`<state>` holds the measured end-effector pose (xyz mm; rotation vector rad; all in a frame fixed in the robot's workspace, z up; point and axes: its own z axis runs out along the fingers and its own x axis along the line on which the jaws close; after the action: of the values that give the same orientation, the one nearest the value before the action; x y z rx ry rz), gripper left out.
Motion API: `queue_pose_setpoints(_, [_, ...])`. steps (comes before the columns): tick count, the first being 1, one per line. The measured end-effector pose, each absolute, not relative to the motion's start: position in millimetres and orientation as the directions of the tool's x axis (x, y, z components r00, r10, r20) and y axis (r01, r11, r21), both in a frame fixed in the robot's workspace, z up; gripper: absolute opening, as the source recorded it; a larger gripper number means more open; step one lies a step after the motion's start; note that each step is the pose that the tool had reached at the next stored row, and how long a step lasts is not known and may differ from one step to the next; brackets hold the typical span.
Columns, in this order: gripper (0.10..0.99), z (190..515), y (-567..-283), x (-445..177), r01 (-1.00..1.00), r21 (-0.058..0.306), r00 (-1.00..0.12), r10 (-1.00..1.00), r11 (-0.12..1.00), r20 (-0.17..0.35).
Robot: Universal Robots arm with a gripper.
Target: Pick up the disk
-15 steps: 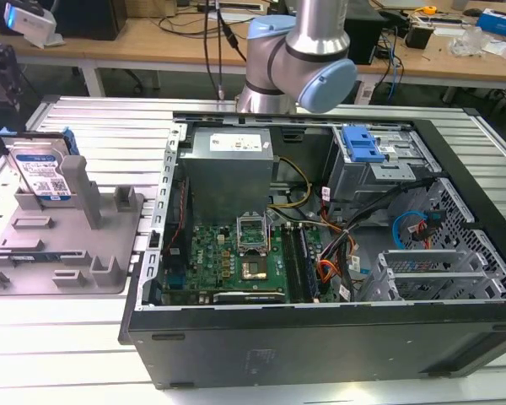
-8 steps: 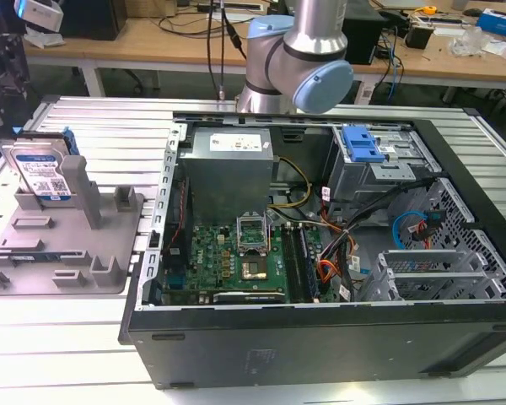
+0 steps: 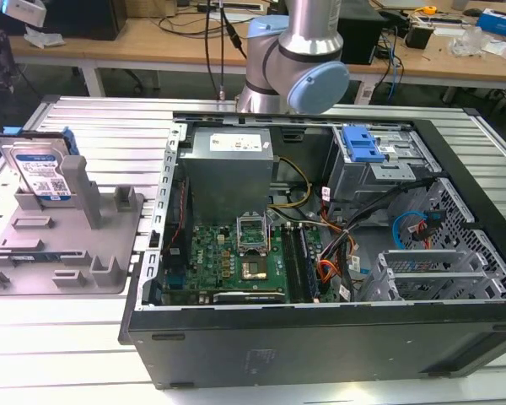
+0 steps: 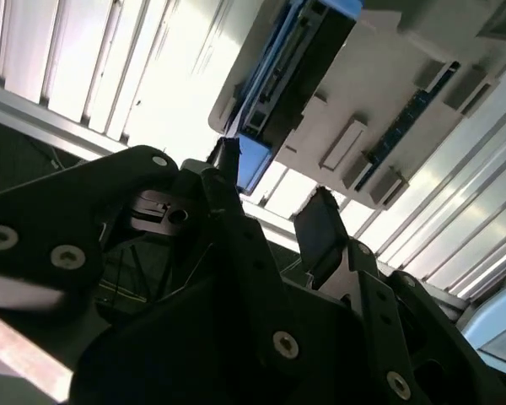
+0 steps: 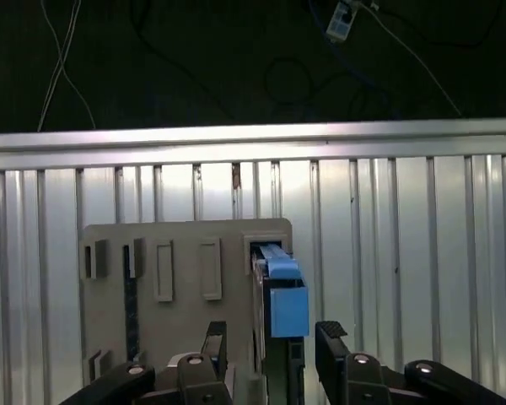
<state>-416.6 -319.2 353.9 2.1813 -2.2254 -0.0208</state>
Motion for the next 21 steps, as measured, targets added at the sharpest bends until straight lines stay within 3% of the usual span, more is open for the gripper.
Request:
queue_pose_setpoints(8, [0.541, 350.6, -316.5, -417.0, -0.997, 0.027, 0.070, -0.998, -0.069, 0.010])
queue_pose_setpoints(21, [0.541, 346.6, -313.1, -420.6, -1.000, 0.027, 0.016, -1.000, -0.015, 0.010])
